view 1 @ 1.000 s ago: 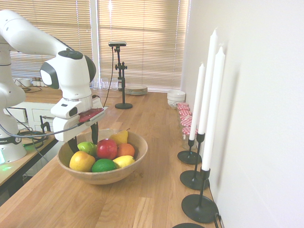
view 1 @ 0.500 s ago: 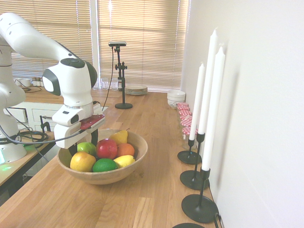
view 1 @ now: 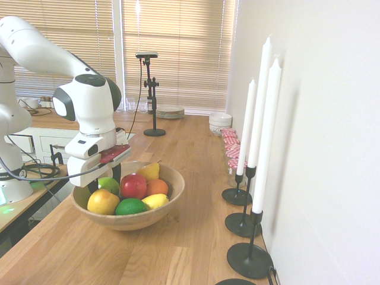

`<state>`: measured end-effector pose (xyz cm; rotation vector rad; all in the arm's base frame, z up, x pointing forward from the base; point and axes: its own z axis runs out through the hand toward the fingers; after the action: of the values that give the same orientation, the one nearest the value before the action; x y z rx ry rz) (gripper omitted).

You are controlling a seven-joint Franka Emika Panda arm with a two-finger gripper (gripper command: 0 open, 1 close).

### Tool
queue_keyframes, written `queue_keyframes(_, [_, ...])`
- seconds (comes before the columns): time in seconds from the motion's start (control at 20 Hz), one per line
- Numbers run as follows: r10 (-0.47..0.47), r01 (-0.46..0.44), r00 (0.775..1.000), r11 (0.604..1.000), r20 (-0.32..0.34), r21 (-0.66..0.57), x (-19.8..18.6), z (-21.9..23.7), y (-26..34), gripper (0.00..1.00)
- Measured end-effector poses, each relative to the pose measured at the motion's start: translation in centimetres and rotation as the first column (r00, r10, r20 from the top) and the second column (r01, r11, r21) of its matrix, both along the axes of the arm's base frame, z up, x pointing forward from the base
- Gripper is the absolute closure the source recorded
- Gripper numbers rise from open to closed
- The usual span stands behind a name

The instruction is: Take green apple out of the basket

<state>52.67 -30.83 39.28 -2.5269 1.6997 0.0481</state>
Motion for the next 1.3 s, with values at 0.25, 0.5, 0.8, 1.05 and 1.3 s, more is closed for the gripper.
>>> queue_keyframes(0.25, [0.002,-0.002,0.999,1.000,0.034,-0.009,0.0,2.0,0.2,1.00])
queue_keyframes(0.5, [0.045,-0.042,0.990,0.999,0.133,-0.022,0.1,10.5,3.0,1.00])
queue_keyframes(0.8, [0.133,-0.131,0.972,0.991,0.192,-0.023,2.5,16.0,13.5,1.00])
queue_keyframes(1.05, [0.207,-0.204,0.963,0.978,0.175,-0.036,4.5,15.5,22.5,1.00])
queue_keyframes(1.3, [0.240,-0.236,0.963,0.971,0.121,-0.045,4.6,9.4,25.9,1.00])
